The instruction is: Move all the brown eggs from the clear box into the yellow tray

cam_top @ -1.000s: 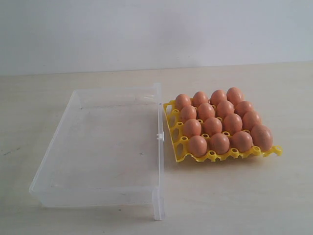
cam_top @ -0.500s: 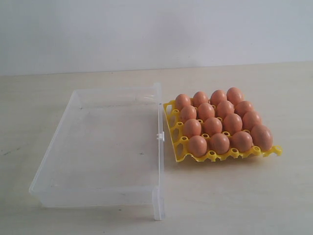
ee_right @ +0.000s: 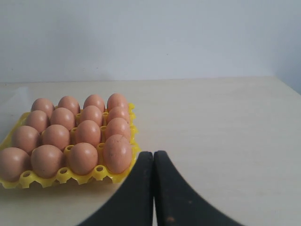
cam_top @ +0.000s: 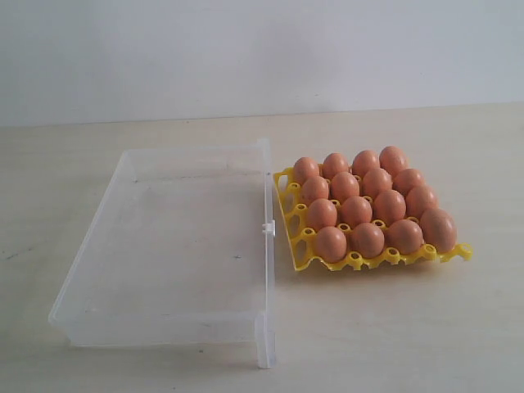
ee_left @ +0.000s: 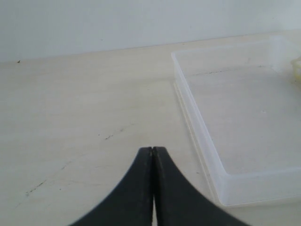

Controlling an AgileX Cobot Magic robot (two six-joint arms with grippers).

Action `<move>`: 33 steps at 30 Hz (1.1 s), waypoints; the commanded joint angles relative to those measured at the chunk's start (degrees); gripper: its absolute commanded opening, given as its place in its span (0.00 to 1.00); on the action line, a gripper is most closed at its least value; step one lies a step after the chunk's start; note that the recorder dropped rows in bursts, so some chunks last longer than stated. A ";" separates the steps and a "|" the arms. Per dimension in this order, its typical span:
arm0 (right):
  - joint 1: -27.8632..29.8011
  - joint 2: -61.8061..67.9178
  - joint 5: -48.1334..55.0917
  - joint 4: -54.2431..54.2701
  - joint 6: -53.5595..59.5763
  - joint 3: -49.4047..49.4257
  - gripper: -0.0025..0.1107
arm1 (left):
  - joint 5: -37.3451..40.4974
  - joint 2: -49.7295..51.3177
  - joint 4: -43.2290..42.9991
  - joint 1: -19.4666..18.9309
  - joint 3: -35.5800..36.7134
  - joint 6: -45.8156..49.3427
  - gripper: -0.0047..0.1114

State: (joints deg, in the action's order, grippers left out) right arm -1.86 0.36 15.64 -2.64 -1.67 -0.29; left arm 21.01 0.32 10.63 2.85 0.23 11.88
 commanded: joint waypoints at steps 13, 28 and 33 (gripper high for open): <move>0.44 -0.36 -0.55 -0.31 -0.03 0.29 0.02 | -0.56 -0.32 0.06 -0.06 -0.23 -0.01 0.04; 0.44 -0.36 -0.55 -0.31 -0.03 0.29 0.02 | -0.56 -0.32 0.06 -0.06 -0.23 -0.01 0.04; 0.44 -0.36 -0.55 -0.31 -0.03 0.29 0.02 | -0.56 -0.32 0.06 -0.06 -0.23 -0.01 0.04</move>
